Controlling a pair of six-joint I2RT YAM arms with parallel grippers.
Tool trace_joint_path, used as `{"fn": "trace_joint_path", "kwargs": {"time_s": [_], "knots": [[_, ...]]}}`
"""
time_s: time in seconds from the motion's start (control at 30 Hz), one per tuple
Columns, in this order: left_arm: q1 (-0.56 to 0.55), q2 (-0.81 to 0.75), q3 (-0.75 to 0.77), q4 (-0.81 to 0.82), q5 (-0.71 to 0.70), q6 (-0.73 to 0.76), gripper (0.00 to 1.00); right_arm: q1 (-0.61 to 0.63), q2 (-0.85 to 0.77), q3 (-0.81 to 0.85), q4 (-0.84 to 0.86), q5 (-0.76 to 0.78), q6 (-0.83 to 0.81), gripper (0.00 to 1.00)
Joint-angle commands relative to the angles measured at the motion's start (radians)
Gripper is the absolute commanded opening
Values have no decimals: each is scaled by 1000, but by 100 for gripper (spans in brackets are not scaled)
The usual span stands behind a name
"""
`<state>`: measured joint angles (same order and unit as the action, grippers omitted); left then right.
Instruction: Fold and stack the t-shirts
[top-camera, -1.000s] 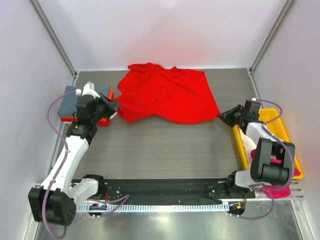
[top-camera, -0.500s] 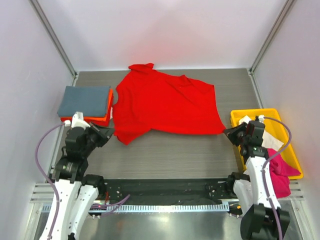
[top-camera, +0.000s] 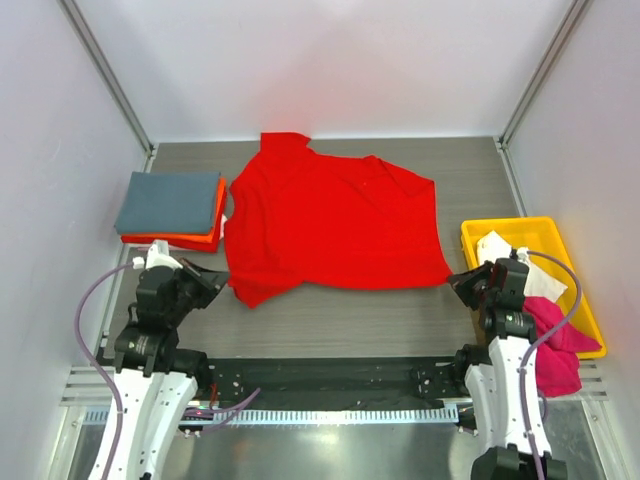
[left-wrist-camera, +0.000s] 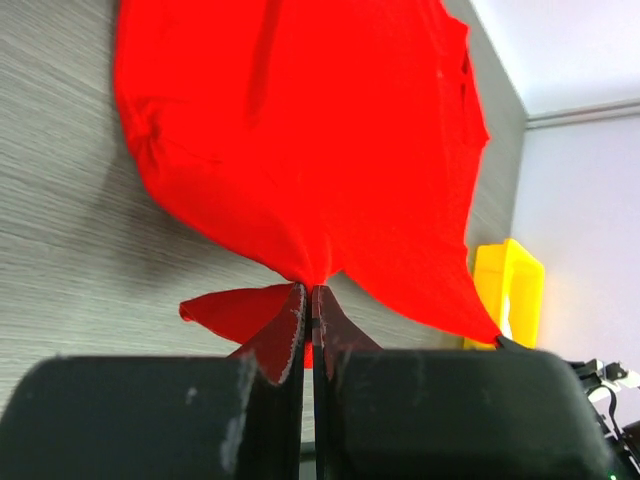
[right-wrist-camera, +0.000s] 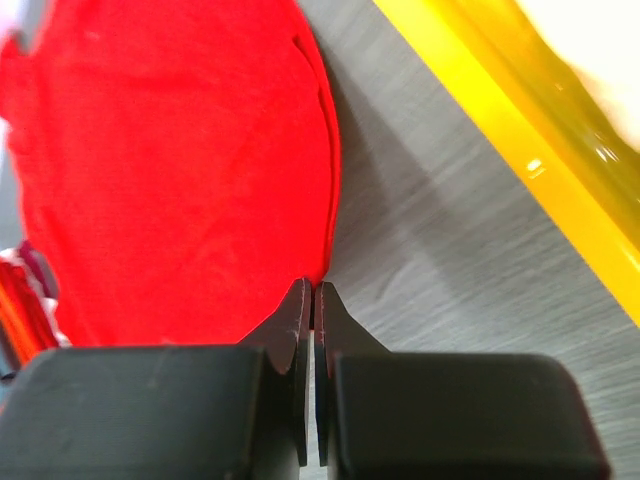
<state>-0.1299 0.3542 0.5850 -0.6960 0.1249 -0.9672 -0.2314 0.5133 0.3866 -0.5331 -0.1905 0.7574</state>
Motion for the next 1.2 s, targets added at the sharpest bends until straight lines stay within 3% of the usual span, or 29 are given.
{"fn": "trace_joint_path", "kwargs": {"time_s": [0.0,0.2,0.43,0.73,1.17], "knots": [[0,103,44,90,-45,19,0,-2,103,23,27,19,-42,1],[0,403,156,191,-39,99,1,35,364,87,145,34,-70,1],[0,701,387,204,-19,188,0,119,551,242,212,114,-66,1],[1,881,588,208,-94,239,0,138,744,423,252,158,-81,1],[9,1221,851,230,-97,219,0,145,965,534,348,164,-38,1]]}}
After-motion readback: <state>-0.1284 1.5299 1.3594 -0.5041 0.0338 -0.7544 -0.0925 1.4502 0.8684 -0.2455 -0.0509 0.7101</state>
